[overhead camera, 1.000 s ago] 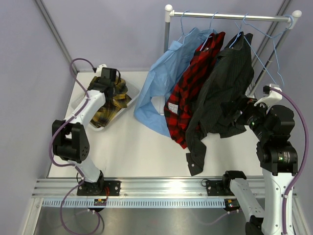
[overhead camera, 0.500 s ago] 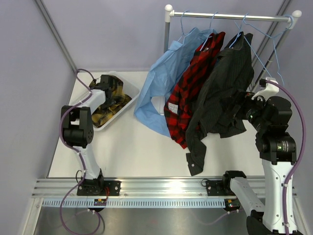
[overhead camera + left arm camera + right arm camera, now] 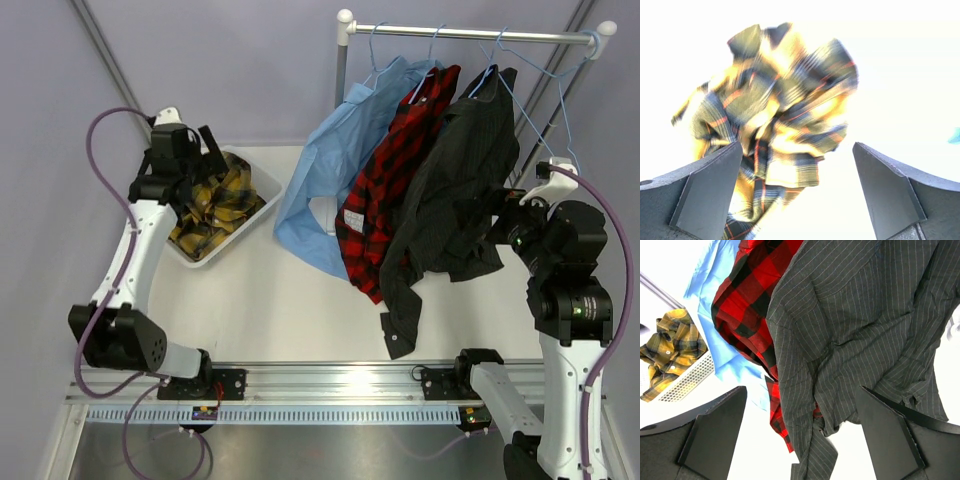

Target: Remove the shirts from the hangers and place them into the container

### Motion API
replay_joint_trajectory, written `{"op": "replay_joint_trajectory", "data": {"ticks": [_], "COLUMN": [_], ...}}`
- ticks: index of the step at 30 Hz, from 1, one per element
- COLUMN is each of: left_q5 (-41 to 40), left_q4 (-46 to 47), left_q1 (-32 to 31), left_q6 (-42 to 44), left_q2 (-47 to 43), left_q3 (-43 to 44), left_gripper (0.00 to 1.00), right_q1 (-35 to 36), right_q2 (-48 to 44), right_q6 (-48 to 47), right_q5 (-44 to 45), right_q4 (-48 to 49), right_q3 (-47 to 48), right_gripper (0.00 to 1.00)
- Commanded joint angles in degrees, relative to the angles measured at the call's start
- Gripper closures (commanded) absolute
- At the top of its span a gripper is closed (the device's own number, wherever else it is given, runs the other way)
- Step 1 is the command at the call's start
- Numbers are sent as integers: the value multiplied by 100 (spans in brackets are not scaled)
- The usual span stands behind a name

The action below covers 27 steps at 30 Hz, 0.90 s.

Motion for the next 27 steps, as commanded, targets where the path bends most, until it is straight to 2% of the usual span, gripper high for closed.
{"op": "replay_joint_trajectory", "data": {"ticks": [1, 2, 7, 11, 15, 17, 18, 23, 24, 27], "left_q5": [735, 1076, 1431, 1511, 1291, 1117, 1115, 1019, 1018, 1088], "left_q4": [129, 121, 121, 59, -431, -582, -661, -802, -863, -960], "left_q1": [-54, -89, -361, -423, -423, -423, -423, -423, -423, -423], "left_q6": [338, 365, 339, 330, 470, 444, 444, 444, 453, 462], "left_q2": [-457, -527, -1088, -1581, -1854, -2047, -2126, -2680, -2733, -2891], "left_q3": [286, 303, 102, -267, -470, -610, -672, -1102, -1120, -1191], "left_gripper": [1, 1, 1, 1, 1, 1, 1, 1, 1, 1], "right_q1": [60, 60, 60, 744, 2024, 2440, 2816, 3592, 3680, 3857], "right_q2": [-19, -11, 489, 1192, 2446, 2861, 3316, 4742, 5292, 6400], "right_q6": [-160, -143, 165, 148, 95, 165, 209, 639, 744, 1148], "right_q5": [-218, -289, -632, -159, 850, 1265, 1728, 2803, 3266, 3988], "right_q4": [86, 121, 156, 69, -160, -204, -230, -388, -476, -818], "right_q3": [214, 232, 862, 1680, 2796, 3412, 3614, 5125, 5415, 7011], "right_gripper": [1, 0, 1, 1, 0, 0, 1, 1, 1, 1]}}
